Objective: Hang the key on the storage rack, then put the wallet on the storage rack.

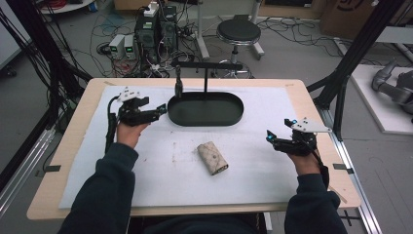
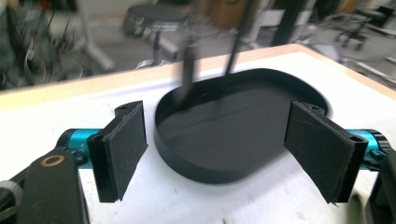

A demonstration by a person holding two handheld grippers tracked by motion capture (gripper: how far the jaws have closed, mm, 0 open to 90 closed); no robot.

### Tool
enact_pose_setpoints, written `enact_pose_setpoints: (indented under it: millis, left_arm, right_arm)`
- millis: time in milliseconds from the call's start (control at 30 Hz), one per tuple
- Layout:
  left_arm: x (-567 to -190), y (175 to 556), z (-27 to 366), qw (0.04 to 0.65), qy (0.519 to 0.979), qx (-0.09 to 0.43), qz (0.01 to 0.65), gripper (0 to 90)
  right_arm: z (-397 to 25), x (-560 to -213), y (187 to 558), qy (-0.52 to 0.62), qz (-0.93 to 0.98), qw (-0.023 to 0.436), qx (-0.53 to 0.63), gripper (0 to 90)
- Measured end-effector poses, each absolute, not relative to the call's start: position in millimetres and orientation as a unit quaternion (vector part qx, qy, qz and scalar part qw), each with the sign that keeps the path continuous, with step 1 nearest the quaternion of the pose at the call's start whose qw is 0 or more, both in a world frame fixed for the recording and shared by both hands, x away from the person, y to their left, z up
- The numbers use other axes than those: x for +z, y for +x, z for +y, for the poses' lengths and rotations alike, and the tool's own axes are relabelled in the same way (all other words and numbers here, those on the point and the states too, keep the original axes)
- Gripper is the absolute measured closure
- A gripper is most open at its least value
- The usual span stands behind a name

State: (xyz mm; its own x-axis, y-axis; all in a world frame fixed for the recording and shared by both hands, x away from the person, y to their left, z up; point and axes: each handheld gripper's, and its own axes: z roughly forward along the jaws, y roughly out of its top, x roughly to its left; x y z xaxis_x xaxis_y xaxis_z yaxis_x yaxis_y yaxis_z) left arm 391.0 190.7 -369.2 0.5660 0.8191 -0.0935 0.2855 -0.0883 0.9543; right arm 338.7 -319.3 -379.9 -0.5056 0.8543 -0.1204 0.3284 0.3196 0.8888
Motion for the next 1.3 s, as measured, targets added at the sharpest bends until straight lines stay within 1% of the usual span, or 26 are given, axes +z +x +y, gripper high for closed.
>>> enact_pose_setpoints:
  millis: [33,133,200,333,667,1033,1300]
  left_arm:
    - [-370.0,382.7,194.0,0.548,0.695,0.262,0.384,21.2]
    - [-374.4,366.0,202.6,0.551,0.695,0.284,0.365,20.7]
    - [-378.3,359.1,207.8,0.549,0.695,0.295,0.359,18.2]
    - [-386.8,352.9,218.6,0.543,0.697,0.292,0.366,17.5]
    - [-389.4,348.4,229.2,0.552,0.685,0.292,0.374,16.7]
    - [-393.6,349.3,234.3,0.562,0.678,0.274,0.387,16.9]
    - [-396.5,345.9,240.5,0.561,0.671,0.280,0.395,17.4]
  right_arm:
    - [-317.6,-380.2,339.6,0.390,0.754,0.305,0.432,21.0]
    - [-312.5,-381.3,342.3,0.386,0.757,0.302,0.431,21.0]
    - [-309.9,-382.4,344.0,0.385,0.760,0.302,0.428,21.0]
    - [-308.9,-382.5,341.5,0.383,0.762,0.303,0.425,21.0]
    - [-309.1,-380.8,335.3,0.387,0.754,0.306,0.433,20.9]
    - [-294.0,-386.5,336.7,0.399,0.759,0.287,0.426,20.9]
    - [-276.9,-390.2,336.3,0.384,0.773,0.268,0.428,21.0]
